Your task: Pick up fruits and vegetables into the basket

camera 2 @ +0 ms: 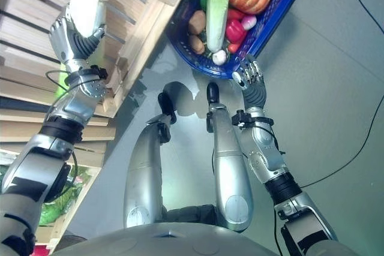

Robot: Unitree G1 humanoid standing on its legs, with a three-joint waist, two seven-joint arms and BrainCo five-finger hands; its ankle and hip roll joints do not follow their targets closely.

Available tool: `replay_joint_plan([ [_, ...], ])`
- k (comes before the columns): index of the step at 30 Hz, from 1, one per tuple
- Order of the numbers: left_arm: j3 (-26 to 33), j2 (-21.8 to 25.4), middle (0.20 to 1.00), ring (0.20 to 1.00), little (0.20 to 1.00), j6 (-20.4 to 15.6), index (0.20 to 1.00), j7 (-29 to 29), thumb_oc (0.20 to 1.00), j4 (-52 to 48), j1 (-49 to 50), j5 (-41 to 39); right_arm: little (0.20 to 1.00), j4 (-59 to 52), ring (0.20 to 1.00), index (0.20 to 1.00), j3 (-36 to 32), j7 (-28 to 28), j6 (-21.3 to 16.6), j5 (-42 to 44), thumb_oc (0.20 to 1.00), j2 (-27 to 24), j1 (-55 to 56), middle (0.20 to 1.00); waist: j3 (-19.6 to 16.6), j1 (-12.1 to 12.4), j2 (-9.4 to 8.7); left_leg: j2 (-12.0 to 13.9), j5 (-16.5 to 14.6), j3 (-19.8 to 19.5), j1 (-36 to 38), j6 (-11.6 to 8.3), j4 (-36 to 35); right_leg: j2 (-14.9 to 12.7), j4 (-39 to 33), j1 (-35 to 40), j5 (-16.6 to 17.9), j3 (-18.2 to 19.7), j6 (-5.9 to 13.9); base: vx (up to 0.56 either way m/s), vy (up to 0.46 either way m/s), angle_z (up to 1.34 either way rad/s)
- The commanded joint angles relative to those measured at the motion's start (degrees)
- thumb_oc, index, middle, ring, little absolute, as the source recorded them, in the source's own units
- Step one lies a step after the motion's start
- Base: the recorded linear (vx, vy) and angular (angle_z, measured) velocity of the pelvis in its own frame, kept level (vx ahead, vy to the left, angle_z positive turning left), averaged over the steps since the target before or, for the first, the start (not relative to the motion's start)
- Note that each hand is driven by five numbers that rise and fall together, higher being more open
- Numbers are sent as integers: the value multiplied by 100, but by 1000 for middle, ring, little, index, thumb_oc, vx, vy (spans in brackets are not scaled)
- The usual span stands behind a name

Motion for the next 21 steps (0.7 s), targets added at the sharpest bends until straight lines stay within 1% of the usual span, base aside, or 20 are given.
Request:
replay_joint_plan([
  [1,467,125,200,200,200,-1035,200,44,200,-451,497,-463,1000,-599,1000,1000,-156,203,-221,-274,1000,136,368,1000,-269,197,-106,-337,-92,11,213,60,-199,148,-696,824,60,-132,372,-19,-11,23],
  [2,610,12,200,200,200,-1396,200,-69,200,-703,673,-689,1000,-598,1000,1000,-207,276,-227,-274,1000,160,402,1000,-269,249,-100,-370,-45,-39,411,64,-347,152,-815,1031,61,-147,367,-19,-8,20],
  [3,659,-27,200,200,200,-1451,200,-106,200,-790,718,-735,1000,-598,1000,1000,-226,306,-223,-282,1000,168,396,1000,-269,264,-96,-382,-6,-59,458,69,-409,153,-862,1076,83,-154,363,-11,-11,16],
  [5,864,-353,200,200,200,-1994,200,-505,200,-1391,1194,-1445,1000,-586,1000,1000,-290,436,-224,-320,1000,235,526,1000,-269,370,-83,-452,75,-195,1034,68,-763,151,-1197,1681,82,-174,361,15,-21,20],
  [6,903,-457,200,200,200,-2105,200,-560,200,-1536,1289,-1490,1000,-576,1000,1000,-310,466,-228,-331,1000,254,532,1000,-269,393,-74,-466,128,-230,1142,68,-867,156,-1294,1802,111,-190,355,29,-38,32],
  [8,959,-849,200,200,200,-2680,200,-1145,200,-2116,1711,-2190,1000,-541,1000,1000,-362,600,-272,-404,1000,337,642,1000,-269,516,-52,-522,226,-348,1704,68,-1252,159,-1703,2429,148,-286,328,46,-43,31],
  [10,971,-976,200,200,200,-2836,200,-1352,200,-2283,1846,-2336,1000,-515,1000,1000,-369,670,-306,-452,1000,352,691,1000,-269,547,-41,-532,267,-384,1915,57,-1403,151,-1859,2668,170,-330,320,50,-22,22],
  [11,965,-1159,200,200,200,-3021,200,-1940,200,-2602,2057,-3014,1000,-501,1000,1000,-400,756,-326,-502,1000,378,733,1000,-376,624,-25,-563,343,-491,2217,45,-1682,138,-2127,3018,206,-406,311,97,-31,22],
  [12,929,-1278,200,200,200,-3101,200,-2375,200,-2811,2244,-3471,1000,-496,1000,1000,-434,840,-349,-535,1000,364,789,1000,-521,675,-18,-583,385,-568,2401,34,-1870,131,-2319,3241,230,-462,298,86,-28,20],
  [13,925,-1288,200,200,200,-3128,200,-2524,200,-2834,2272,-3622,1000,-496,1000,1000,-437,865,-375,-552,1000,358,802,1000,-532,678,-16,-585,395,-582,2438,32,-1903,131,-2350,3281,237,-472,298,105,-24,28],
  [14,863,-1411,200,200,200,-3178,200,-3085,200,-2988,2409,-4302,1000,-491,1000,1000,-474,945,-389,-564,1000,343,855,1000,-726,726,-15,-593,462,-662,2683,38,-2198,111,-2619,3566,290,-538,298,81,-16,29],
  [15,843,-1434,200,200,200,-3133,200,-3195,200,-3061,2456,-4400,1000,-496,1000,1000,-475,946,-381,-565,1000,346,874,1000,-789,742,-16,-600,477,-693,2771,41,-2289,103,-2707,3664,312,-561,303,147,-19,30],
  [16,811,-1484,200,200,200,-3020,200,-3624,200,-3254,2592,-4769,1000,-536,1000,1000,-497,1029,-379,-633,1000,335,932,1000,-973,784,-15,-608,521,-765,3002,53,-2543,89,-2945,3913,366,-617,315,115,-6,18],
  [18,750,-1497,200,200,200,-2912,200,-3857,200,-3384,2689,-4980,1000,-589,1000,1000,-500,1144,-353,-705,1000,306,975,1000,-1113,808,-5,-610,572,-843,3185,62,-2744,77,-3122,4096,426,-651,334,97,1,19],
  [19,720,-1504,200,200,200,-2721,200,-4067,200,-3518,2771,-5166,1000,-661,1000,1000,-507,1264,-297,-705,1000,273,1015,1000,-1266,835,0,-602,608,-896,3338,66,-2902,59,-3269,4245,478,-697,348,67,4,14],
  [20,712,-1506,200,200,200,-2705,200,-4124,200,-3543,2790,-5170,1000,-675,1000,1000,-506,1344,-300,-722,1000,266,1027,1000,-1295,839,2,-597,617,-905,3375,68,-2936,57,-3296,4277,490,-708,350,87,7,14],
  [21,644,-1465,200,200,200,-2646,200,-4235,200,-3570,2851,-5192,1000,-700,1000,1000,-491,1546,-249,-747,1000,214,1041,1000,-1420,858,4,-588,640,-933,3487,72,-3039,35,-3394,4389,534,-744,367,44,5,11],
])
